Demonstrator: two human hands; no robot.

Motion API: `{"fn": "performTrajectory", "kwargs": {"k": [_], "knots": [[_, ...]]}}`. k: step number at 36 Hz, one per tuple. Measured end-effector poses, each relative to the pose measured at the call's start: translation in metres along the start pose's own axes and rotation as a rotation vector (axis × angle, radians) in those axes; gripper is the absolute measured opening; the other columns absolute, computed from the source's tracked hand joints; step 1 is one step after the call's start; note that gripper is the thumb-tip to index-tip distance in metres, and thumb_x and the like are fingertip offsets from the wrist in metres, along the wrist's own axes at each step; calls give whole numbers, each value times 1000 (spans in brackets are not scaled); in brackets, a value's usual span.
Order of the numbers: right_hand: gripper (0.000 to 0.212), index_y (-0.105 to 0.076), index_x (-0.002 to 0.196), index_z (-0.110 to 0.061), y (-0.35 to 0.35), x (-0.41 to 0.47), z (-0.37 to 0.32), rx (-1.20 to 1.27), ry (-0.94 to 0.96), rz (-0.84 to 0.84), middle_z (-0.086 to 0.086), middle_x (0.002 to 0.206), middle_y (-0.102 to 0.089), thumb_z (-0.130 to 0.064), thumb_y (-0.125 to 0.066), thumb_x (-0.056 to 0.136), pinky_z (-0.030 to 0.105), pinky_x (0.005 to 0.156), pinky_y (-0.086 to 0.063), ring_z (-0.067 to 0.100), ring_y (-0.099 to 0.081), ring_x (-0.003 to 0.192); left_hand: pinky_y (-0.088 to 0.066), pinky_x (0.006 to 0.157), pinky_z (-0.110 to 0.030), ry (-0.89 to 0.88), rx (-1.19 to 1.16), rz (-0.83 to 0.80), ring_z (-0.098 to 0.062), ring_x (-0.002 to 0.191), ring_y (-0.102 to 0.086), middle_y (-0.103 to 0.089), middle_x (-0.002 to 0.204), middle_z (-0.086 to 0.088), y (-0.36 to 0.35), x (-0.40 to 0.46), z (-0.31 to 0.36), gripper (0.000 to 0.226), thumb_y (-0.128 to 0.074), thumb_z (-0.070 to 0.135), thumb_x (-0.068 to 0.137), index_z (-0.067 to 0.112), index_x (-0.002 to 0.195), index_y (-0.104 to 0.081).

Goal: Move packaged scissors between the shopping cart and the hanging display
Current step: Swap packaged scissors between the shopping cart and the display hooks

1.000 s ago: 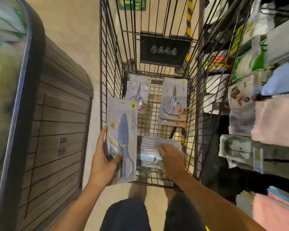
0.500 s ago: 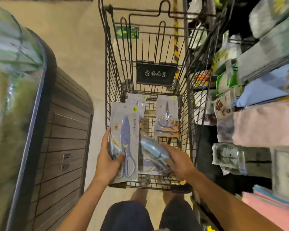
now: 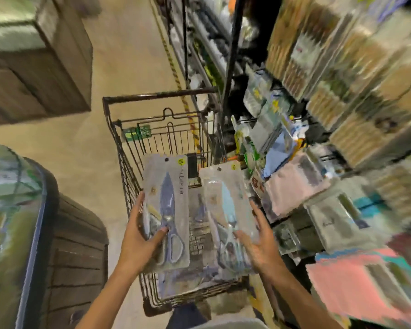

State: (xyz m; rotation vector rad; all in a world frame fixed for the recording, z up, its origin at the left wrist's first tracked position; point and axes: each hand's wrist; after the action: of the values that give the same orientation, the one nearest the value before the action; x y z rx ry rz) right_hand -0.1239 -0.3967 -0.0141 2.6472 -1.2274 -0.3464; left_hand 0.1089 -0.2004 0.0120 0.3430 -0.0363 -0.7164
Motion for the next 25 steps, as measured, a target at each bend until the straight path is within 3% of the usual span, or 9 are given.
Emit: {"fn": "performTrajectory", "kwargs": {"k": [1,4,10,13,15,17,20,25], "knots": [[77,-32,151,-43,6,-7,-4,11,9,27,-43,143,-40,-9,-70,93,18,111,-42,-14,-41,134,-39,114,-55,-25,1,-8,-14,146,-36,-29,160,18,-3,-3,7,97,-79,16,83,52,152,-21],[78,-32,153,-43,28,-33,-12,51,57,84,-28,153,-39,-11,-71,93,35,118,-38,2,-38,144,-39,113,-57,-93,-20,-58,-16,146,-36,-31,160,17,-13,-13,26,96,-79,17,82,52,152,-23],[77,-36,151,-39,72,-97,-24,150,89,254,-35,138,-53,-9,-74,90,21,103,-49,-4,-53,128,-43,109,-59,-155,-81,-191,-20,140,-46,-39,157,13,-46,-53,64,98,-81,26,78,56,150,-23],[78,-37,151,-36,93,-137,-22,193,109,345,-31,137,-55,-10,-75,88,24,99,-51,0,-55,128,-44,109,-56,-196,-85,-255,-13,138,-48,-41,153,21,-65,-83,82,95,-82,46,76,56,150,-23],[78,-36,151,-33,105,-164,-21,193,129,394,-34,136,-54,-8,-75,88,17,97,-50,-3,-55,127,-44,108,-56,-227,-72,-303,-15,137,-48,-42,153,19,-76,-101,91,100,-80,53,68,57,150,-22],[76,-37,149,-32,117,-191,-20,205,124,452,-41,134,-52,-7,-74,88,8,93,-47,-10,-53,125,-45,107,-58,-266,-53,-351,-21,138,-48,-40,156,12,-86,-119,98,96,-81,47,75,56,150,-22],[74,-39,146,-35,130,-228,-17,226,136,527,-40,137,-49,-8,-75,88,8,96,-46,-11,-49,128,-46,104,-61,-294,-51,-396,-24,135,-51,-43,155,5,-99,-147,110,100,-82,29,73,58,149,-24],[73,-40,142,-44,140,-287,-21,222,141,635,-38,139,-48,-22,-78,85,7,96,-44,-13,-47,129,-45,107,-57,-347,-74,-491,-21,138,-49,-43,155,7,-116,-187,132,98,-83,48,71,55,150,-25]]}}
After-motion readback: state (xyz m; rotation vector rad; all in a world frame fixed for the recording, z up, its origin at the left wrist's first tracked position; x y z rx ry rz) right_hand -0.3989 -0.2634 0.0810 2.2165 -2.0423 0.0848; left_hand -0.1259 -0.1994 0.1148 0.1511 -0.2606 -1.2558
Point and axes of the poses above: each hand's wrist, its own x-axis towards the middle knuckle, its own y-axis out of the back of the hand, z = x × y
